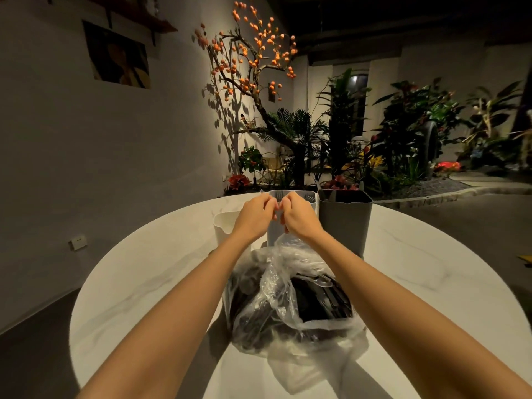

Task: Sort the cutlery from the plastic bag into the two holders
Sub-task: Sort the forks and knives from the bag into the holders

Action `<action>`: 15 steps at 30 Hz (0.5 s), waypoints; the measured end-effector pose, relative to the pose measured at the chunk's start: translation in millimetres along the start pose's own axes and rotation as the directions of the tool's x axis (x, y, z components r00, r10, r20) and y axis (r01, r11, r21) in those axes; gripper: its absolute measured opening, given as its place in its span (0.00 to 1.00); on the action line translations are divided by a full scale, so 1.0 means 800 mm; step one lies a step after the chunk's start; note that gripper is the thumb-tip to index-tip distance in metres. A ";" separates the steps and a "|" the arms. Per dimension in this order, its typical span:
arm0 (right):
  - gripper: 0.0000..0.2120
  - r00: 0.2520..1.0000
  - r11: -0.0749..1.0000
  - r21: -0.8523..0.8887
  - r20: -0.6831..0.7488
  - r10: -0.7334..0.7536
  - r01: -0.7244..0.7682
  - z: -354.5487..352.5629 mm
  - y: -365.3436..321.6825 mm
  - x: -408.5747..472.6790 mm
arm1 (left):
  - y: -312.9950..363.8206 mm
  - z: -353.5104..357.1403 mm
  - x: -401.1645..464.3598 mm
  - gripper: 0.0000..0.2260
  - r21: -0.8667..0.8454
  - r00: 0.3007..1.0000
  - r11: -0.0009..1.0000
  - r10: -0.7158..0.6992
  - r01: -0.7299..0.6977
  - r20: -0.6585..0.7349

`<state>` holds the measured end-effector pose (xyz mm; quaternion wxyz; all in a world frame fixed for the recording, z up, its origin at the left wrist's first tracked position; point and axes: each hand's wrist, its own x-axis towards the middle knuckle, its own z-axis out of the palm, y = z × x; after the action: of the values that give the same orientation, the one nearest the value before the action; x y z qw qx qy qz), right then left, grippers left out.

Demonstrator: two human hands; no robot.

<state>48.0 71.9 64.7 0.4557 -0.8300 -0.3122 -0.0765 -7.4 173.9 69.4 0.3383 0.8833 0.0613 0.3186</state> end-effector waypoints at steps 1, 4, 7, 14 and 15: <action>0.12 1.000 1.000 0.000 -0.008 -0.007 0.007 -0.005 0.000 -0.006 | 0.005 0.003 -0.005 0.15 -0.005 1.000 1.000 0.005 -0.005 0.003; 0.11 0.999 1.000 -0.006 -0.033 0.001 -0.001 -0.019 0.001 -0.025 | 0.017 0.011 -0.020 0.14 -0.021 1.000 1.000 0.015 -0.014 0.009; 0.11 0.999 1.000 0.000 -0.036 0.025 -0.025 -0.025 0.009 -0.043 | 0.023 0.020 -0.037 0.14 -0.046 1.000 0.999 0.010 -0.009 0.025; 0.17 0.993 0.993 -0.037 -0.041 0.109 -0.111 -0.035 0.032 -0.087 | 0.026 0.037 -0.074 0.11 -0.024 0.998 1.000 -0.004 0.005 0.057; 0.18 0.992 0.992 -0.050 -0.043 0.115 -0.117 -0.035 0.038 -0.091 | 0.023 0.040 -0.078 0.11 -0.044 0.997 0.999 -0.006 0.009 0.076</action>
<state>12.3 4.7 29.5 0.4437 -0.8568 -0.2522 -0.0744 -39.2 121.6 30.1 0.3612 0.8867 0.0446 0.2851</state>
